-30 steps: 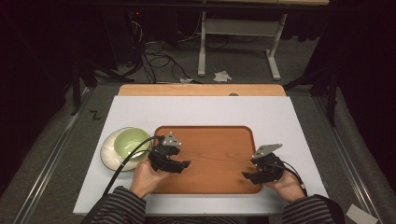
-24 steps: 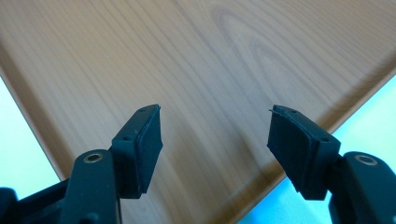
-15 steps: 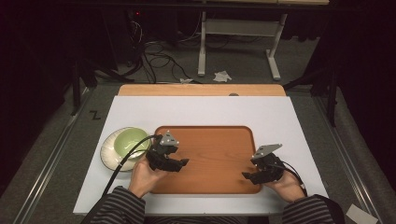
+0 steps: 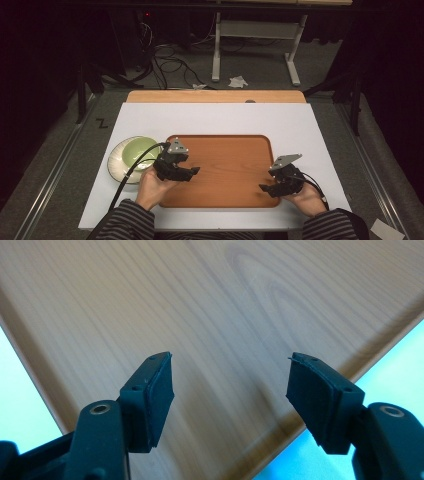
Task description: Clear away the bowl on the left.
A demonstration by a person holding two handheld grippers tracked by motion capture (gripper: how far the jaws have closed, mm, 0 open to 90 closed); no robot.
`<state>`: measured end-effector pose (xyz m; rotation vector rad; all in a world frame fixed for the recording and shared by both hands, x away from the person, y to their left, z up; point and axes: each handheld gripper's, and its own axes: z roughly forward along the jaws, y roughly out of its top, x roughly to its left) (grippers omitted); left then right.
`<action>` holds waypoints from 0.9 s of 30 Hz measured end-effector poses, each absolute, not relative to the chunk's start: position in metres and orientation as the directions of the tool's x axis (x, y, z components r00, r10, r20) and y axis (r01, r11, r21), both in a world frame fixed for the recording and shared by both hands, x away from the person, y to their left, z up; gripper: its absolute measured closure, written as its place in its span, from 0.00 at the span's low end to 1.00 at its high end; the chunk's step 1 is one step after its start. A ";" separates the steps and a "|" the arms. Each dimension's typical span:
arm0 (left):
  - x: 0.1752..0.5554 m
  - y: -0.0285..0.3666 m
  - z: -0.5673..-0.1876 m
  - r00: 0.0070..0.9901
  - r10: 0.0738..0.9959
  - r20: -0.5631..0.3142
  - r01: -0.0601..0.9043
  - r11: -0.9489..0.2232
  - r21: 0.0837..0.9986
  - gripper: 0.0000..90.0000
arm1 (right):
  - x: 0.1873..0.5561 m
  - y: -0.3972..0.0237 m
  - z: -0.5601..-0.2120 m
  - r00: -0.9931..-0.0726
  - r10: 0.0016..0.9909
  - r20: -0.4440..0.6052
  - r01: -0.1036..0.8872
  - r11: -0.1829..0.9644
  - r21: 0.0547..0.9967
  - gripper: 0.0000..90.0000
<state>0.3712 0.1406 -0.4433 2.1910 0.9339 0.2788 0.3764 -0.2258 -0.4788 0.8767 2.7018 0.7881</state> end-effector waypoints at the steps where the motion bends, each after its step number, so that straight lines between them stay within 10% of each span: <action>1: 0.371 0.141 -0.443 0.713 0.696 -0.087 0.542 -0.468 0.698 0.43 | 0.376 -0.226 -0.479 -0.808 0.589 -0.018 0.487 0.684 0.543 0.41; 27: 0.372 0.161 -0.430 0.670 0.733 -0.120 0.559 -0.391 0.731 0.44 | 0.376 -0.226 -0.479 -0.809 0.588 -0.023 0.483 0.686 0.544 0.41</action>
